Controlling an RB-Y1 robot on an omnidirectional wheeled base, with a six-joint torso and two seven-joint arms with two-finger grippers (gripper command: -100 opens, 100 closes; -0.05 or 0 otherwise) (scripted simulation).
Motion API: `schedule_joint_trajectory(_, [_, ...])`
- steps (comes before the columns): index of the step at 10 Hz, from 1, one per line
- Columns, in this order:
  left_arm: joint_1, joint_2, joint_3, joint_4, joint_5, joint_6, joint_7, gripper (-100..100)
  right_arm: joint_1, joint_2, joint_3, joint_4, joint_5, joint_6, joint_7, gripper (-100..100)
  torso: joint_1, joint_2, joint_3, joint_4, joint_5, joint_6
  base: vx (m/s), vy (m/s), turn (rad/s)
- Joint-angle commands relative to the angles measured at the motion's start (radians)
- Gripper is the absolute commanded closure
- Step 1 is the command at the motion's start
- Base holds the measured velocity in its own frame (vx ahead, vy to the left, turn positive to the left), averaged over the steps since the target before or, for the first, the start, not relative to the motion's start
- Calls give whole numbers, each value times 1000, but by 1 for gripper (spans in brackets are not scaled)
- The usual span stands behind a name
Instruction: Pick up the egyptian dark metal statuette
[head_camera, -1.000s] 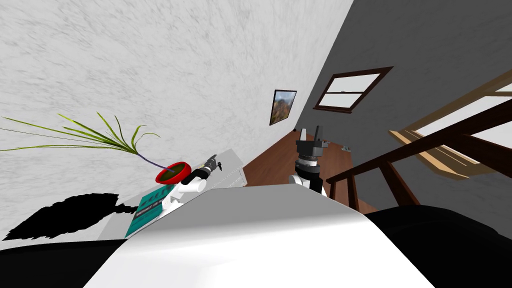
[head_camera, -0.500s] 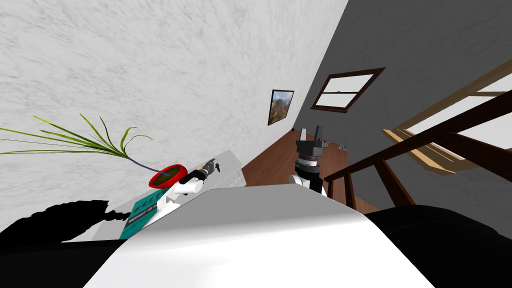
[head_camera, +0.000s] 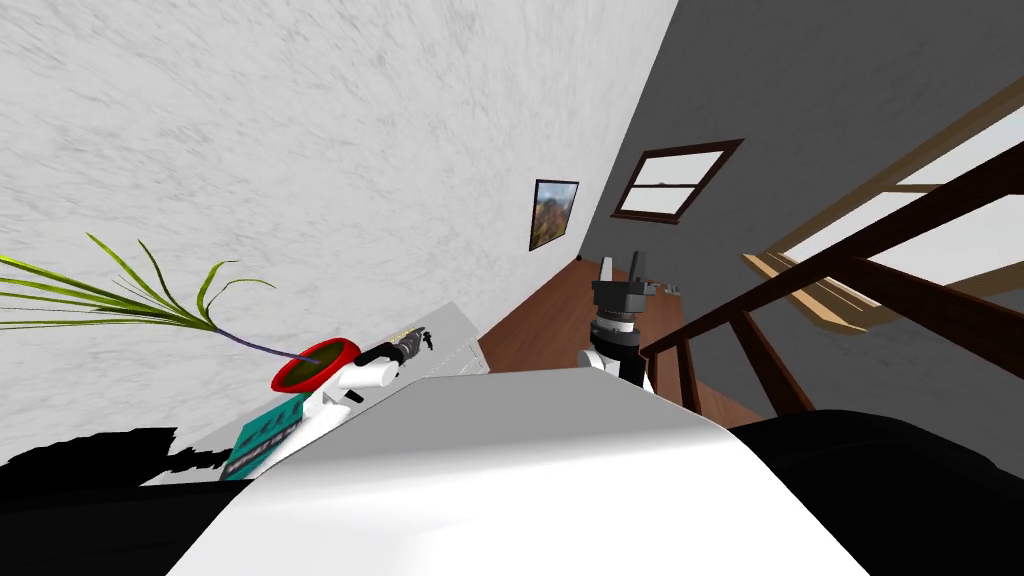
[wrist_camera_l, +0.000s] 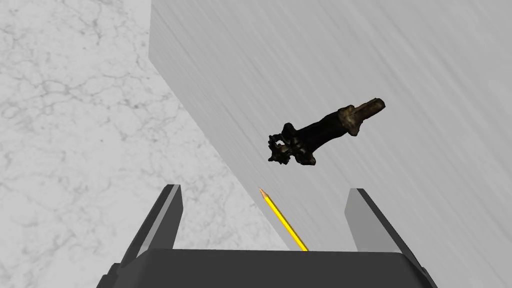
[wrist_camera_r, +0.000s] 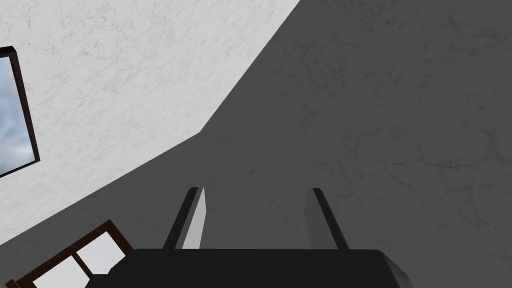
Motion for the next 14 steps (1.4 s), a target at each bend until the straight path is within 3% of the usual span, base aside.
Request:
schedule_joint_trajectory(1, [-6,23,-5,35,6,50,-25,-100,0,0,0,0,0,0,0,0,0,0,0,0,0,0,15,-25,-111])
schedule_joint_trajectory(2, [-6,23,-5,35,6,50,-25,-100,0,0,0,0,0,0,0,0,0,0,0,0,0,0,14,-17,-54])
schedule_joint_trajectory(4, [-15,69,-14,96,22,121,-71,-100,0,0,0,0,0,0,0,0,0,0,0,0,0,0,25,-28,-148])
schedule_joint_trajectory(7, [-19,90,-19,125,30,154,-94,-100,0,0,0,0,0,0,0,0,-1,-1,0,0,0,0,23,-32,-82])
schedule_joint_trajectory(9, [-28,131,-29,177,43,215,-137,-100,0,0,0,0,0,0,0,0,-1,0,0,0,0,0,30,-35,-153])
schedule_joint_trajectory(10, [-28,131,-29,177,43,215,-137,-100,0,0,0,0,0,0,0,0,-1,-1,-1,0,0,0,35,-34,-72])
schedule_joint_trajectory(14, [-41,196,-48,259,66,312,-206,-100,0,0,0,0,0,0,0,0,-2,-2,-1,0,-1,0,49,-50,-146])
